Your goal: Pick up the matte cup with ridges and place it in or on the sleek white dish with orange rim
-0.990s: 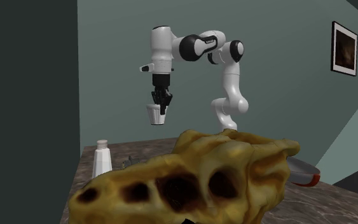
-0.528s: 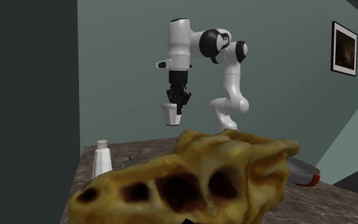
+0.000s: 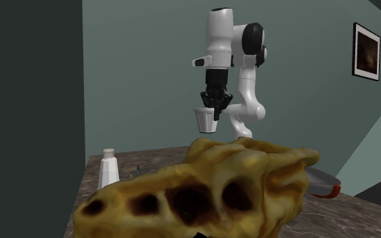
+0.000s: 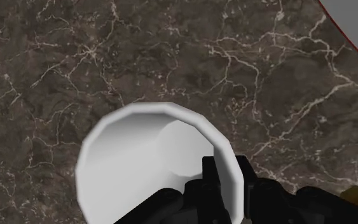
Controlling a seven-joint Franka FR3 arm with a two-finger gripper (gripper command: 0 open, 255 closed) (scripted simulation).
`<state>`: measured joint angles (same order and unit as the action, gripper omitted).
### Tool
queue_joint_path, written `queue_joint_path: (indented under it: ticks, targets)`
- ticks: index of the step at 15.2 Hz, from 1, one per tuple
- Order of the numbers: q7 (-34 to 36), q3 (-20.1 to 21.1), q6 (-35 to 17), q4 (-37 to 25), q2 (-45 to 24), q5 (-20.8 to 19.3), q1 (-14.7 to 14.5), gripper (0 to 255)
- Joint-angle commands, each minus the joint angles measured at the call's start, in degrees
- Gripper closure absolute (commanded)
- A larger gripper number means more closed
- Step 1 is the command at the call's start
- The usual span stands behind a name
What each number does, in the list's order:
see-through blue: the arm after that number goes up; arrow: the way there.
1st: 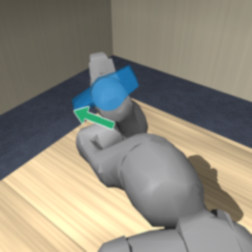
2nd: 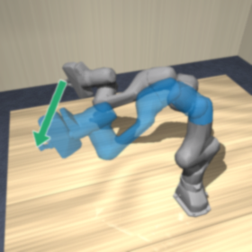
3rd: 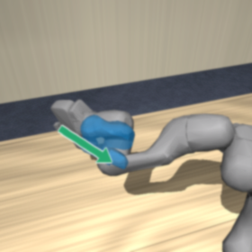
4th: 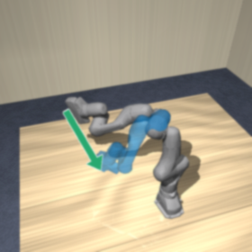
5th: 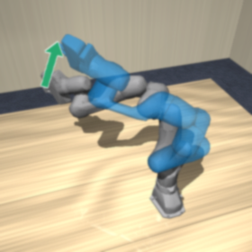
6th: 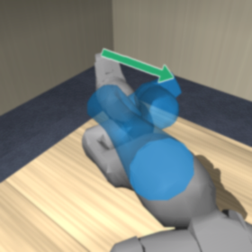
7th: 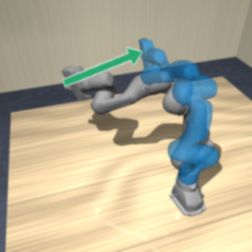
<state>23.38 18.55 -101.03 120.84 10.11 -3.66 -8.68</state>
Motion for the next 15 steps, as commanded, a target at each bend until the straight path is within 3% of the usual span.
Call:
queue_joint_path:
  ticks: [1,15]
  targets:
    - [2.9,1.7,0.6,-0.6,-0.2,0.8,-1.3,255]
    - [23.8,13.4,5.1,-13.3,-10.6,1.4,-10.3,255]
